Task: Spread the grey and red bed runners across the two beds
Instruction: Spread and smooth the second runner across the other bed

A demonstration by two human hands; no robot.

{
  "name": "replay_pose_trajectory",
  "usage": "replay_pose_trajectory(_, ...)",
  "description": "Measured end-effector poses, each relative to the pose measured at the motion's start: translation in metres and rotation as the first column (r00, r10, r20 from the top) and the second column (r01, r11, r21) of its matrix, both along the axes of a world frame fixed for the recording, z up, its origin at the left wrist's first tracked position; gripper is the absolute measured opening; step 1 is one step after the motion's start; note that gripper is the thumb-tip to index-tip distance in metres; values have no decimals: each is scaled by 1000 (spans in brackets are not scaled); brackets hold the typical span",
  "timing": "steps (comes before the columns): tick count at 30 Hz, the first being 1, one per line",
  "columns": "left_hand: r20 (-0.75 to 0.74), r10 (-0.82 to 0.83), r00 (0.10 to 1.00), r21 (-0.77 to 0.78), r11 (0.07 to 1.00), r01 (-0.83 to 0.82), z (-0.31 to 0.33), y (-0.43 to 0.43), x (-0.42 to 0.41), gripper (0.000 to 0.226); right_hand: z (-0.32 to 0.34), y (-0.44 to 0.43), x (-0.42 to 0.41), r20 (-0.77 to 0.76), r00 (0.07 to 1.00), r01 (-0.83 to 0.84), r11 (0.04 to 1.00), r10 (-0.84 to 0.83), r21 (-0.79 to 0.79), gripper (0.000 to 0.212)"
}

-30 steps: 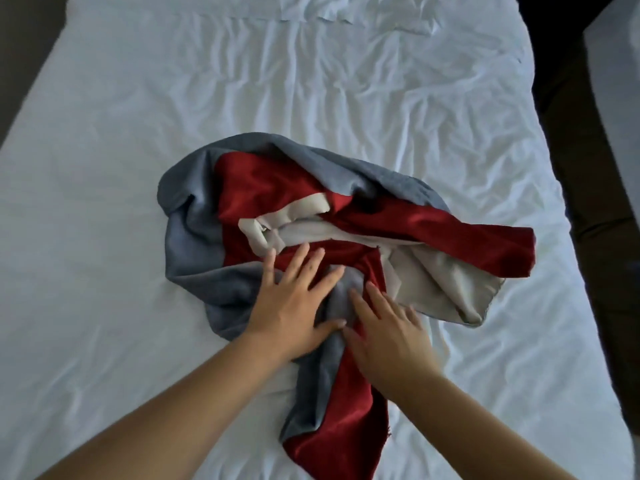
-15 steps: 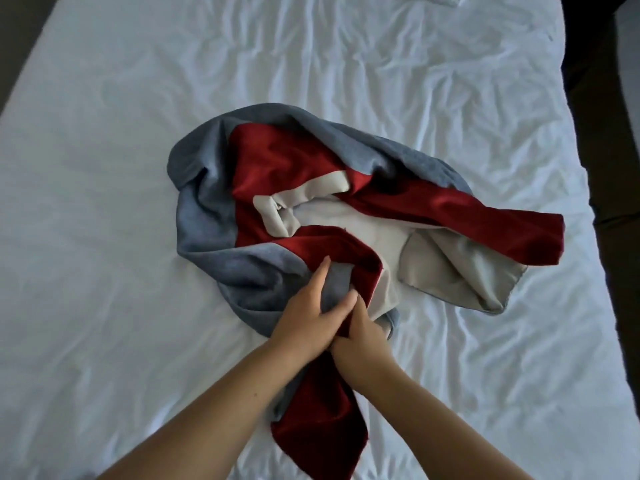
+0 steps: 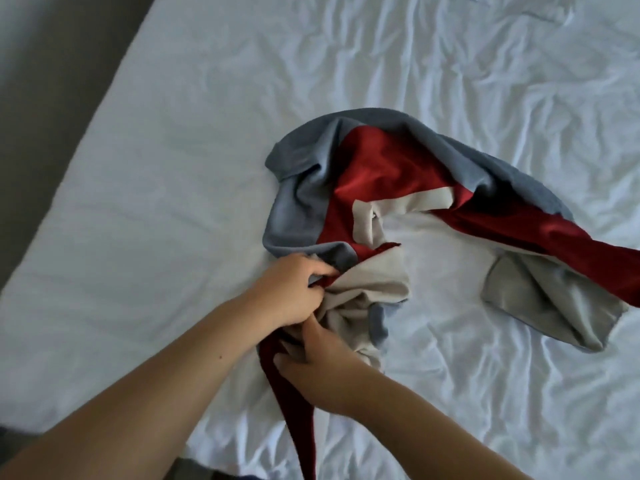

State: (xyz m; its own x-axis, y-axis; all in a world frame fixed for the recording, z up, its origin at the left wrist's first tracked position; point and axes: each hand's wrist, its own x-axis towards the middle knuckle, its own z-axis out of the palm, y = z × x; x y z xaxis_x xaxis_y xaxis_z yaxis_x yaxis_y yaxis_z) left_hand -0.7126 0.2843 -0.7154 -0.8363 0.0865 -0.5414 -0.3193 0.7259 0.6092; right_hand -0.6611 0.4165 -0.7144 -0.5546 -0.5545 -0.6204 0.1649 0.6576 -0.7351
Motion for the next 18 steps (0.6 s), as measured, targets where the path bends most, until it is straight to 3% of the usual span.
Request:
replay_pose_trajectory(4,-132,-114,985,-200,976,86,34,-50,-5,48,24,-38,-20,-214,970,-112,993,118,38,44)
replay_pose_trajectory(6,-220,-144,965,-280,957,79,55,-76,-14,47,42,-51,-33,-321,944,-85,996,78,-5,51)
replay_pose_trajectory(9,-320,-241,916,-448,891,78,86,-123,-25,39,64,-71,-55,-462,881,-67,993,102,93,71)
replay_pose_trajectory(13,-413,-420,808,-642,764,69,106,-197,-34,27,70,-94,-89,-570,815,-6,985,103,170,73)
replay_pose_trajectory(15,-381,-422,823,-731,683,12,98,-232,-33,32,61,-100,-104,-615,785,51,981,78,190,69)
replay_pose_trajectory(18,-205,-307,929,-831,556,0,70,-255,-16,25,38,-103,-112,-663,739,42,975,116,217,68)
